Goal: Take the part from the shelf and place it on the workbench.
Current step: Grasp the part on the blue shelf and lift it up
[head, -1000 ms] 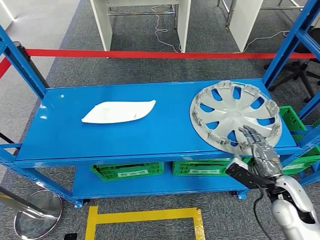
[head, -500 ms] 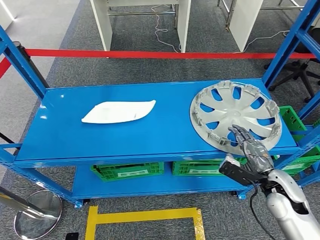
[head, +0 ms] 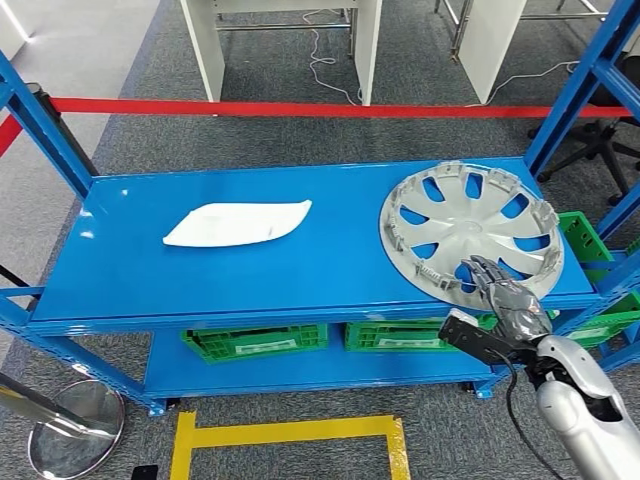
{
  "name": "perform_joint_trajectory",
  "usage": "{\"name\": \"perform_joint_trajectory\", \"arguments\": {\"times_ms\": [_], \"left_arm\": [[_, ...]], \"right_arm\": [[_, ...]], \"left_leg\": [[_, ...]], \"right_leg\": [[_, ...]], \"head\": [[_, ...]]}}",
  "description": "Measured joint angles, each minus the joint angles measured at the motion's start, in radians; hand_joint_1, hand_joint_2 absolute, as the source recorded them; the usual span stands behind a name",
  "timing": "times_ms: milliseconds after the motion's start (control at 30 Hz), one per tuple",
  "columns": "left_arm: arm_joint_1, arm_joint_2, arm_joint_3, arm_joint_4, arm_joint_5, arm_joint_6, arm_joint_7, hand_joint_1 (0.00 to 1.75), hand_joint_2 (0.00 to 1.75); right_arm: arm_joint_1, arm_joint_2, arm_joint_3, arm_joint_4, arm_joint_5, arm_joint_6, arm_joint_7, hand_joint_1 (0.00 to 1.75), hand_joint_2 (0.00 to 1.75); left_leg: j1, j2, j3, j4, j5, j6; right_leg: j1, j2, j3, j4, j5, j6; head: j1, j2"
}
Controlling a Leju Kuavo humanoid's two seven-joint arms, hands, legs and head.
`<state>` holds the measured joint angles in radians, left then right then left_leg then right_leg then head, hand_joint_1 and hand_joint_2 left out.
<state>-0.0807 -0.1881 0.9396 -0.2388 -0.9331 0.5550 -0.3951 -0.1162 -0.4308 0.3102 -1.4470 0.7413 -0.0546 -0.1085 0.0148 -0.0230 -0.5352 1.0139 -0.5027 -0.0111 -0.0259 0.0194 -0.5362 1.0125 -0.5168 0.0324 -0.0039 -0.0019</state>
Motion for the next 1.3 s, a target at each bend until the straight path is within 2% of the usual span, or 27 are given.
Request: {"name": "perform_joint_trajectory", "arguments": {"times_ms": [67,367,1000,1300], "left_arm": [[0.000,0.000,0.000,0.000,0.000,0.000,0.000,0.00,0.00],[0.000,0.000,0.000,0.002,-0.008,0.000,0.005,0.00,0.00],[0.000,-0.001,0.000,0.002,-0.012,0.002,0.009,0.00,0.00],[0.000,-0.001,0.000,0.002,-0.017,0.003,0.009,0.00,0.00]], "right_arm": [[-0.004,-0.006,0.000,0.012,0.004,0.000,0.011,0.00,1.75],[-0.005,-0.042,0.000,0.055,0.015,0.000,0.026,0.00,1.75],[-0.008,-0.054,0.011,0.089,0.036,0.016,0.022,0.00,1.75],[-0.016,-0.079,0.025,0.099,0.042,0.031,0.019,0.00,1.75]], "left_leg": [[0.000,0.000,0.000,0.000,0.000,0.000],[0.000,0.000,0.000,0.000,0.000,0.000],[0.000,0.000,0.000,0.000,0.000,0.000],[0.000,0.000,0.000,0.000,0.000,0.000]], "right_leg": [[0.000,0.000,0.000,0.000,0.000,0.000],[0.000,0.000,0.000,0.000,0.000,0.000],[0.000,0.000,0.000,0.000,0.000,0.000],[0.000,0.000,0.000,0.000,0.000,0.000]], "head": [[0.000,0.000],[0.000,0.000],[0.000,0.000],[0.000,0.000]]}}
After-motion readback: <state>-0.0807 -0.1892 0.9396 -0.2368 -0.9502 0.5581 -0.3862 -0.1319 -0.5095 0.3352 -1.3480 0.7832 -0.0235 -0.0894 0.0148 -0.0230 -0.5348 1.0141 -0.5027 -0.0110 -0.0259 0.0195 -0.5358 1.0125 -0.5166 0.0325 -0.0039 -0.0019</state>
